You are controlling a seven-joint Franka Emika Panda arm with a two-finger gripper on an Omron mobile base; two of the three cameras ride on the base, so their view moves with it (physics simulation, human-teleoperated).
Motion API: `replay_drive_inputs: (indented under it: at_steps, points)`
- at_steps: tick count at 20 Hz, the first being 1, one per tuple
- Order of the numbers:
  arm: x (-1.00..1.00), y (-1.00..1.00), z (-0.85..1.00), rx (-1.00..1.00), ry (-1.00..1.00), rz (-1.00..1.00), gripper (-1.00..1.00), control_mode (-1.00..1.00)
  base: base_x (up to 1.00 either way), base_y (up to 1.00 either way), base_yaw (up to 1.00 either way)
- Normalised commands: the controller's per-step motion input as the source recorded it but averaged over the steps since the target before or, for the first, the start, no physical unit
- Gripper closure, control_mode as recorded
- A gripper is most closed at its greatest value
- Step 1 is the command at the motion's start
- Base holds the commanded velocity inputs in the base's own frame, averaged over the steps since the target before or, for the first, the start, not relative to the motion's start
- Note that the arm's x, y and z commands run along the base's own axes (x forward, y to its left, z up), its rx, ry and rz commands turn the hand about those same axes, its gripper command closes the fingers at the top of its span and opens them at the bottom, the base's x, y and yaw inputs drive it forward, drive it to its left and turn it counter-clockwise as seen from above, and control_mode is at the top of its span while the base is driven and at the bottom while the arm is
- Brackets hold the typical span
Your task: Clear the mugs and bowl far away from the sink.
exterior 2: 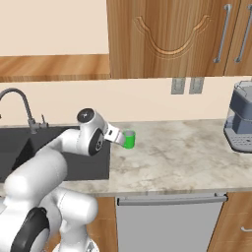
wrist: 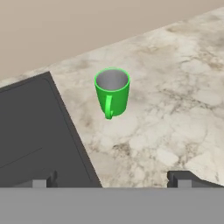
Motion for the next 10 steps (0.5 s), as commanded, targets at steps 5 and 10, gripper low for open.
replay_drive_inputs:
  at_steps: [5, 10]
  points:
    - [0.18, -0.02, -0.10, 0.00, 0.04, 0.00, -1.00, -1.00, 0.00, 0.00, 0.00]
    - [0.19, -0.01, -0.17, 0.00, 0.00, 0.00, -1.00, -1.00, 0.00, 0.00, 0.00]
